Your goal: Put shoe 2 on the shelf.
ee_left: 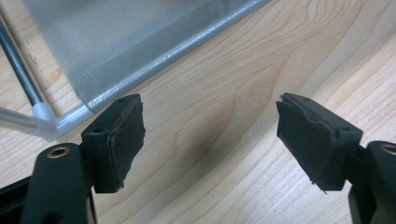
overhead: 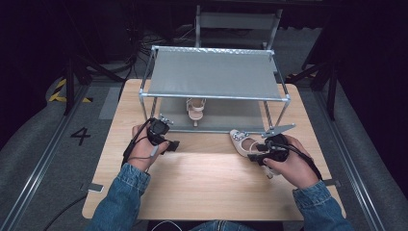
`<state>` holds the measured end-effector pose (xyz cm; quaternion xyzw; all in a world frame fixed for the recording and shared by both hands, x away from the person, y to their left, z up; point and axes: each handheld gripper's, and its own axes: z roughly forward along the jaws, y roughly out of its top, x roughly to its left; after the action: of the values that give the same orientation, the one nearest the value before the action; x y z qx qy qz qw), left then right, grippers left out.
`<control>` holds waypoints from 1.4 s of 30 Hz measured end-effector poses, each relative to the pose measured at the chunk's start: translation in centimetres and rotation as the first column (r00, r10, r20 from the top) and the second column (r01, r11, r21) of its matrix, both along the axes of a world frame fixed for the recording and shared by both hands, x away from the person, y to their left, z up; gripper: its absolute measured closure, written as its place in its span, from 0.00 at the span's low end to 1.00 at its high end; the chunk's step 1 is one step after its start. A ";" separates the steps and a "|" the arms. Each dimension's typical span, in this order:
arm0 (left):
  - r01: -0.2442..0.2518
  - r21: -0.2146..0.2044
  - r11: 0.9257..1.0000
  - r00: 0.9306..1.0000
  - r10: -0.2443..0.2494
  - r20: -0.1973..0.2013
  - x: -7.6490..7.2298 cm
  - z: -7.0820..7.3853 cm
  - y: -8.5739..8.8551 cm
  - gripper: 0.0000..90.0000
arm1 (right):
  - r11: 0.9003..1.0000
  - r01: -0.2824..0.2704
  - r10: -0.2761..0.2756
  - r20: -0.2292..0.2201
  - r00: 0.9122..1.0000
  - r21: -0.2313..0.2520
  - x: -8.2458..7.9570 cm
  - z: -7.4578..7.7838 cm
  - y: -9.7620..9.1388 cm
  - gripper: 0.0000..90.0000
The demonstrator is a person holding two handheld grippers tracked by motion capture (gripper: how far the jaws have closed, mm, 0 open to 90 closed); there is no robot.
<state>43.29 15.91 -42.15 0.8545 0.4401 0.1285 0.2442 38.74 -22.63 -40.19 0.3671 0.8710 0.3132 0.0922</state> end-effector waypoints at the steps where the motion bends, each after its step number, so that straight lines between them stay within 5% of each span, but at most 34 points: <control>1: -0.001 0.004 1.000 1.000 0.001 0.000 -0.1 0.0 0.1 0.26 | 1.000 -0.004 0.004 -0.006 1.000 -0.003 0.2 -0.3 0.2 0.48; 14: -0.030 0.015 0.999 0.999 0.031 -0.016 -1.0 -0.3 1.5 0.26 | 0.996 -0.049 0.046 -0.044 0.998 -0.069 2.1 -3.1 2.0 0.56; 19: -0.048 0.015 0.999 0.999 0.048 -0.014 -1.4 -0.3 2.2 0.26 | 0.990 -0.071 0.063 -0.073 0.995 -0.121 2.5 -3.3 2.6 0.68; 27: -0.063 0.007 0.998 0.998 0.063 -0.025 -1.4 -0.3 2.3 0.26 | 0.973 -0.070 0.071 -0.006 0.997 -0.220 2.3 -3.3 3.1 0.97; 42: -0.062 -0.001 0.998 0.998 0.062 -0.017 -1.0 -0.2 2.5 0.26 | 0.982 -0.049 0.058 0.045 0.997 -0.181 1.8 -1.3 3.3 0.98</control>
<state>42.30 18.43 -42.37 0.8413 0.4685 0.1283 0.2371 40.59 -19.31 -41.46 0.3258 0.9026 0.2450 0.1382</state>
